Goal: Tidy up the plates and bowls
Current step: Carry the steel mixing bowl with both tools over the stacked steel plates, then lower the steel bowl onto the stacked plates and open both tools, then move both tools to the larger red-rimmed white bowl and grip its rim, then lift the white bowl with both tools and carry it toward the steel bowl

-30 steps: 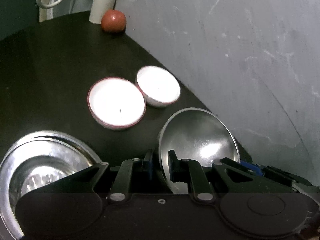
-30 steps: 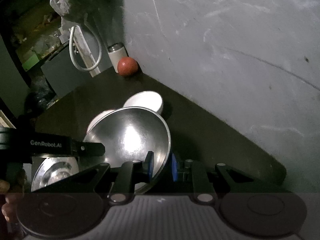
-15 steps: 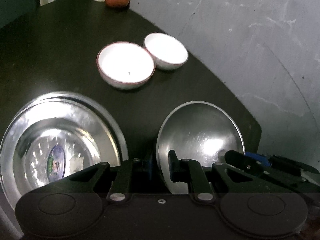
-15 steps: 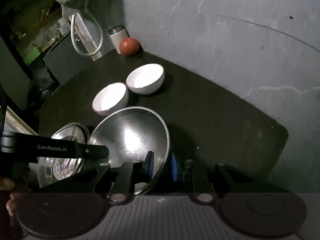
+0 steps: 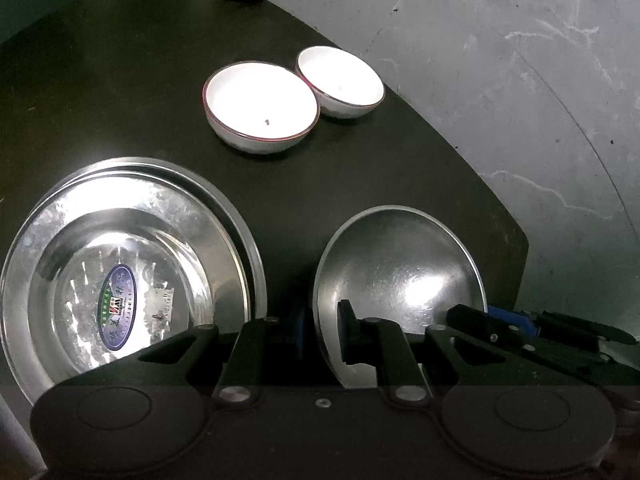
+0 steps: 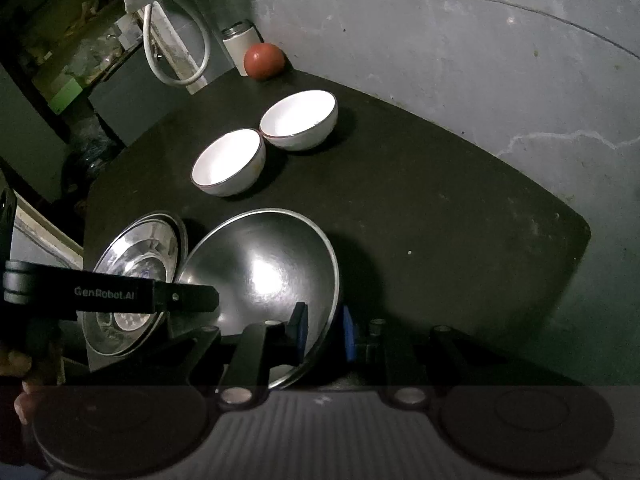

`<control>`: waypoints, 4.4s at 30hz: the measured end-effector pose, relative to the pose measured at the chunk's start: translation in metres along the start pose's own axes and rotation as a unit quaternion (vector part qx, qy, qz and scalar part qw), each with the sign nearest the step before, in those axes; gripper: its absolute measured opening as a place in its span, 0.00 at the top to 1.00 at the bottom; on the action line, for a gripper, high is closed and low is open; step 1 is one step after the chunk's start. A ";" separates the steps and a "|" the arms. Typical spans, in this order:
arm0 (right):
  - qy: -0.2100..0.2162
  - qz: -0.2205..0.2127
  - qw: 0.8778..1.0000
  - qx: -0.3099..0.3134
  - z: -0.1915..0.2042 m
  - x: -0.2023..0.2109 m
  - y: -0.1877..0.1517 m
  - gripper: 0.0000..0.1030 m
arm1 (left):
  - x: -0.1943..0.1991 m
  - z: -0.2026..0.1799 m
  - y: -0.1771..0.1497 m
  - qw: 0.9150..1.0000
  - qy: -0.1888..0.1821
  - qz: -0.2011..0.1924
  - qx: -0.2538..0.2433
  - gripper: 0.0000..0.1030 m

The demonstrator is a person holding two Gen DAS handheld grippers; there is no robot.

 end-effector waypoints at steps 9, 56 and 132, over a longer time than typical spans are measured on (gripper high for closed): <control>0.001 0.000 1.000 -0.002 0.000 -0.001 0.000 0.78 | -0.001 -0.001 0.002 1.000 -0.003 -0.003 0.001 0.81; -0.011 -0.074 0.996 -0.040 -0.005 -0.007 0.053 0.00 | 0.039 0.083 0.108 0.986 0.060 -0.152 -0.025 0.01; 0.060 -0.034 0.995 -0.072 0.074 -0.081 0.113 0.91 | 0.025 0.057 0.125 0.997 0.000 -0.076 -0.033 0.95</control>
Point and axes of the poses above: each gripper's, at about its wrist camera, not at the fingertips, and x roughly against the way its jaws point, z to its left, y to its top, the point moved 10 cm from there along -x, roughly the way its jaws point, and after that the axes turned 7 degrees about -x, right-handed, at the moved point
